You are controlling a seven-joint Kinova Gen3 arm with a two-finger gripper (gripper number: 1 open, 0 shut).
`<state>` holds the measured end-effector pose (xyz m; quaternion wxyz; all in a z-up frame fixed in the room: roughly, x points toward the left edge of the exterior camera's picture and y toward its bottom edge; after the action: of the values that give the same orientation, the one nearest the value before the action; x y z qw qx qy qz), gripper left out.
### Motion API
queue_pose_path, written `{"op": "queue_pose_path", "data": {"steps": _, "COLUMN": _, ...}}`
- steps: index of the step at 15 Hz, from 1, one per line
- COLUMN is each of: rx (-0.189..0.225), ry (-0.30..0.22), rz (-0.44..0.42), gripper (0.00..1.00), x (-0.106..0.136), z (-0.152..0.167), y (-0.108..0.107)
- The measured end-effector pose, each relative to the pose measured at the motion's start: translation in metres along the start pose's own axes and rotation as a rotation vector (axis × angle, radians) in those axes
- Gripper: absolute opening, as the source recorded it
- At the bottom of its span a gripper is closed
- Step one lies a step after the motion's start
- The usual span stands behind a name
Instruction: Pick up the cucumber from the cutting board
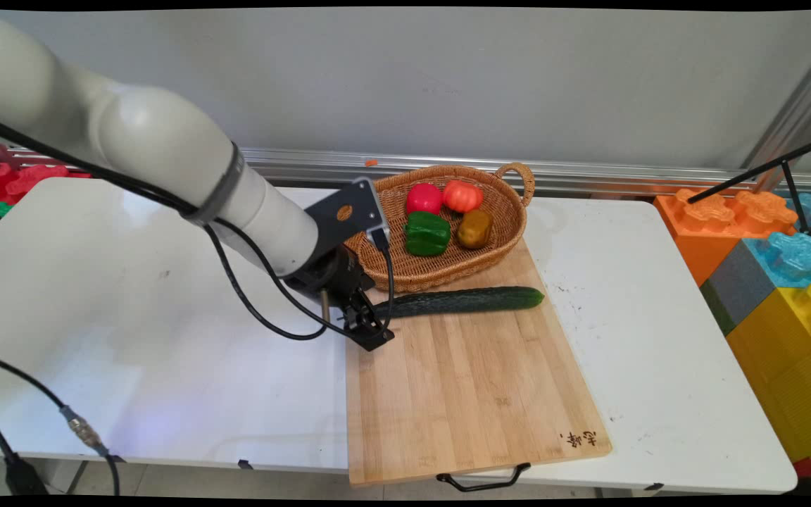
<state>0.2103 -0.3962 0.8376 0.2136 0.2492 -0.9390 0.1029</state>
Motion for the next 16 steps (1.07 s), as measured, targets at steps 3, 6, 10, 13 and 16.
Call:
{"op": "queue_pose_path", "data": {"steps": 3, "rx": 0.017, "ry": 0.008, "rz": 0.013, "gripper": 1.0, "x": -0.004, "z": 0.019, "y": -0.004}}
{"op": "queue_pose_path", "data": {"steps": 6, "rx": 0.037, "ry": 0.013, "rz": 0.019, "gripper": 1.0, "x": -0.007, "z": 0.036, "y": -0.009}}
{"op": "queue_pose_path", "data": {"steps": 10, "rx": 0.053, "ry": 0.013, "rz": 0.015, "gripper": 1.0, "x": -0.011, "z": 0.049, "y": -0.012}}
{"op": "queue_pose_path", "data": {"steps": 13, "rx": 0.054, "ry": 0.007, "rz": -0.001, "gripper": 1.0, "x": -0.016, "z": 0.055, "y": -0.011}}
{"op": "queue_pose_path", "data": {"steps": 16, "rx": 0.054, "ry": 0.003, "rz": -0.018, "gripper": 1.0, "x": -0.019, "z": 0.06, "y": -0.011}}
